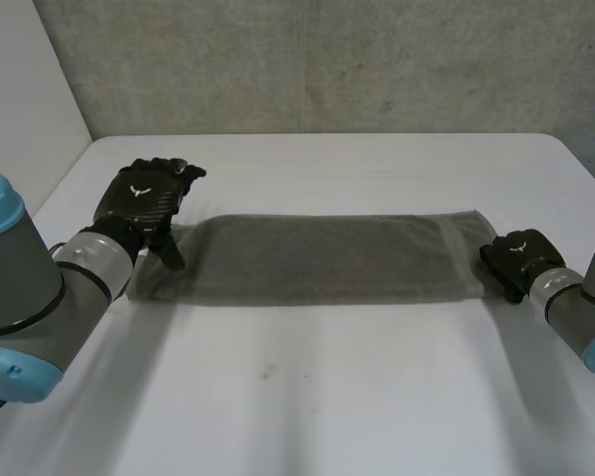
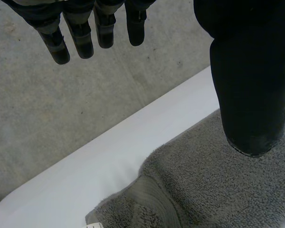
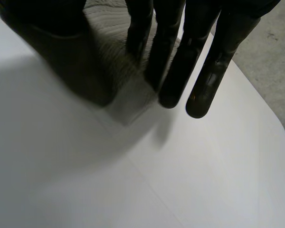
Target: Fold the towel.
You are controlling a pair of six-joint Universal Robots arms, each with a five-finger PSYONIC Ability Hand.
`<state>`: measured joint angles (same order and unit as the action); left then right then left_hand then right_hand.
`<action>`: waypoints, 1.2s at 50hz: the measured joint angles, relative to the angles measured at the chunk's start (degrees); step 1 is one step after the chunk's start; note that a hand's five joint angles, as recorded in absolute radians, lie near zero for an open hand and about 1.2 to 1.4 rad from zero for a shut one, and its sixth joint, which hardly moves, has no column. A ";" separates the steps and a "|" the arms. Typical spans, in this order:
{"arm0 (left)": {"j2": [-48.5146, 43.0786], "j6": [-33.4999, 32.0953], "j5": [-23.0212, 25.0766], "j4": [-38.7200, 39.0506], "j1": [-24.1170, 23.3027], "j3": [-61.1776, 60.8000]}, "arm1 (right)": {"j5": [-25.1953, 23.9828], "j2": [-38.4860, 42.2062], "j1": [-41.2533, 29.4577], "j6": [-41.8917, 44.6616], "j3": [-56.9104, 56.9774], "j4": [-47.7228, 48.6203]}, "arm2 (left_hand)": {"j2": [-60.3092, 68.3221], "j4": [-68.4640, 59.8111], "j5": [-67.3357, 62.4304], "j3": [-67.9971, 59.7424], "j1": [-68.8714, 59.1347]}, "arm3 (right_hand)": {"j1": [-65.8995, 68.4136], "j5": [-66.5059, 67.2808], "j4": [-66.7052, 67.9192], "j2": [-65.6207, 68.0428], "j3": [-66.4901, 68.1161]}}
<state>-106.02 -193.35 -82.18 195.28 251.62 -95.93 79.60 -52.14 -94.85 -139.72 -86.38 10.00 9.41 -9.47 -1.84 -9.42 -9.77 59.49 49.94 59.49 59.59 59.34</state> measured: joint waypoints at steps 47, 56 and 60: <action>1.61 -0.18 0.00 -0.05 -0.13 -2.50 | 0.62 -2.36 -32.33 6.21 9.29 1.46 | 0.00 0.00 0.01 0.00 0.00 | 15.60 16.14 16.93 14.58 16.92; 1.56 -0.18 0.00 0.01 -0.14 -2.79 | 1.62 0.40 -35.84 7.18 7.53 1.39 | 0.00 0.00 0.01 0.00 0.00 | -40.72 -41.87 -39.97 -40.61 -40.22; 1.51 -0.18 0.00 0.02 -0.27 -2.83 | 2.74 -3.56 -31.47 3.04 4.93 1.58 | 0.00 0.00 0.01 0.00 0.00 | -45.86 -46.42 -44.98 -45.65 -45.74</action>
<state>-104.52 -193.54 -82.17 195.30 251.34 -98.76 82.34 -55.70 -126.33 -136.68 -81.45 11.59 9.41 -9.47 -1.84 -9.42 -9.77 13.63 3.52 14.51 13.93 13.60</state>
